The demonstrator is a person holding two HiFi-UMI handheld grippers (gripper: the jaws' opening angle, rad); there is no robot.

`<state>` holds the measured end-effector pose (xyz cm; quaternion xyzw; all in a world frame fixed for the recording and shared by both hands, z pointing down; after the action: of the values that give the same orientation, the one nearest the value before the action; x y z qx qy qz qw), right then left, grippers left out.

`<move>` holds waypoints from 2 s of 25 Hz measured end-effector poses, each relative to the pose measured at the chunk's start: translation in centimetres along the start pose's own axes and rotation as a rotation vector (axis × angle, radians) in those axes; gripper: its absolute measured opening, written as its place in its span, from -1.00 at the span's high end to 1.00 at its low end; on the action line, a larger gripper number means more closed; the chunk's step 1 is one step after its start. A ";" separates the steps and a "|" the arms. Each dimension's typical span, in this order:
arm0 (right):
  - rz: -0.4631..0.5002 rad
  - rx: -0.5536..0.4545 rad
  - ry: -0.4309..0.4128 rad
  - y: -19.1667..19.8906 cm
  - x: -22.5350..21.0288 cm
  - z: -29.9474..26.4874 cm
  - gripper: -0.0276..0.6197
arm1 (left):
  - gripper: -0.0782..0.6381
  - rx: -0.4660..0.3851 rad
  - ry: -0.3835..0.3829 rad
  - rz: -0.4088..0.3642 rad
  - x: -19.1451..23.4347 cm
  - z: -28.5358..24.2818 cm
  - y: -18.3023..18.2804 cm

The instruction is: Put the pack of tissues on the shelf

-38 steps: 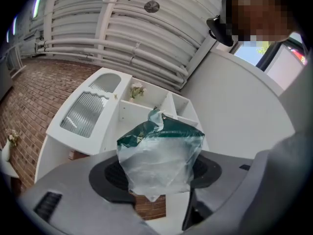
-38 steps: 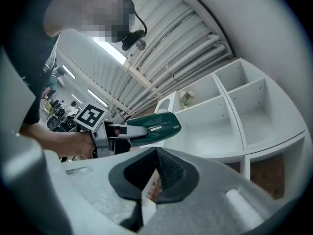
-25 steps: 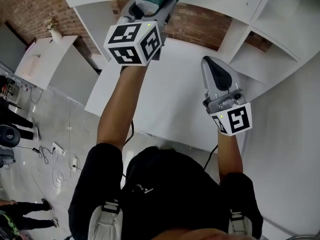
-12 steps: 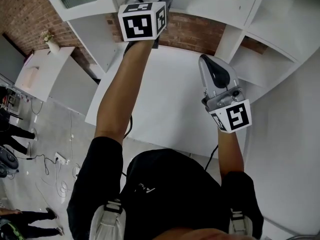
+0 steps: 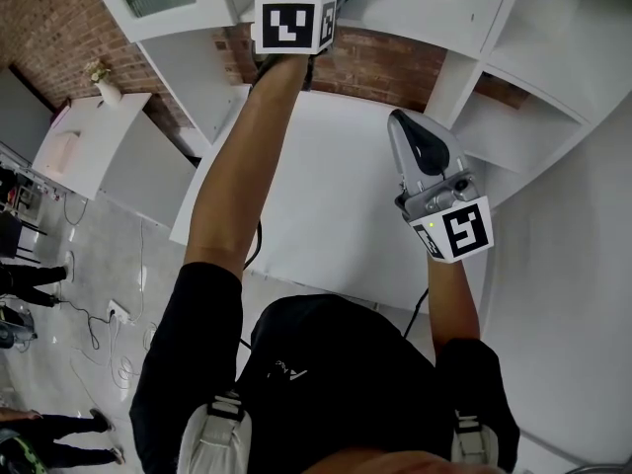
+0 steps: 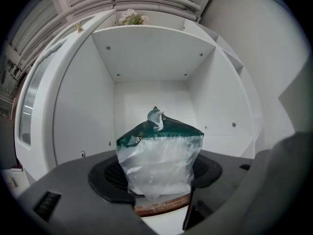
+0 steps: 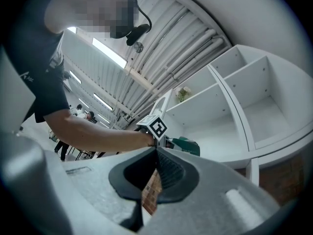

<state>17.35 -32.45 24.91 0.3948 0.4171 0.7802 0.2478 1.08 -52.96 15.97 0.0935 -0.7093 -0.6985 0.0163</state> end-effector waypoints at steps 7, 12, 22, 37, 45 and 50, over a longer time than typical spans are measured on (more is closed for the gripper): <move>-0.020 0.003 0.015 0.2 0.2 0.8 0.91 | -0.15 -0.002 0.031 0.017 -0.2 -0.1 0.1; -0.034 0.018 0.016 0.6 0.8 0.8 0.91 | -0.40 -0.047 0.063 0.032 -0.2 0.5 -0.2; -0.036 0.041 0.025 0.6 1.6 0.3 0.91 | -0.57 -0.196 0.074 0.017 0.6 3.9 -1.0; -0.070 -0.018 0.091 -1.7 2.3 -1.1 0.91 | -0.29 -0.441 0.302 0.157 -0.8 16.9 0.8; -0.051 -0.038 0.100 -3.4 4.0 -1.3 0.91 | 0.13 -0.507 0.380 0.168 -2.2 22.5 2.9; -0.041 -0.038 0.107 -3.7 5.2 -1.1 0.91 | 0.32 -0.511 0.406 0.187 -3.0 24.1 4.7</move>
<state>13.76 -27.26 23.54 0.3389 0.4228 0.8029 0.2486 -0.23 -28.62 20.35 0.1583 -0.4991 -0.8163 0.2441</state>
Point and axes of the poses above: the fingertips, and each gripper's own axes: z backward along the fingers, x to its left, y out of its underside, the point moved 6 cm from there along z, backward along the fingers, and after that the axes turned 11 degrees about -y, right-handed, at the moved point
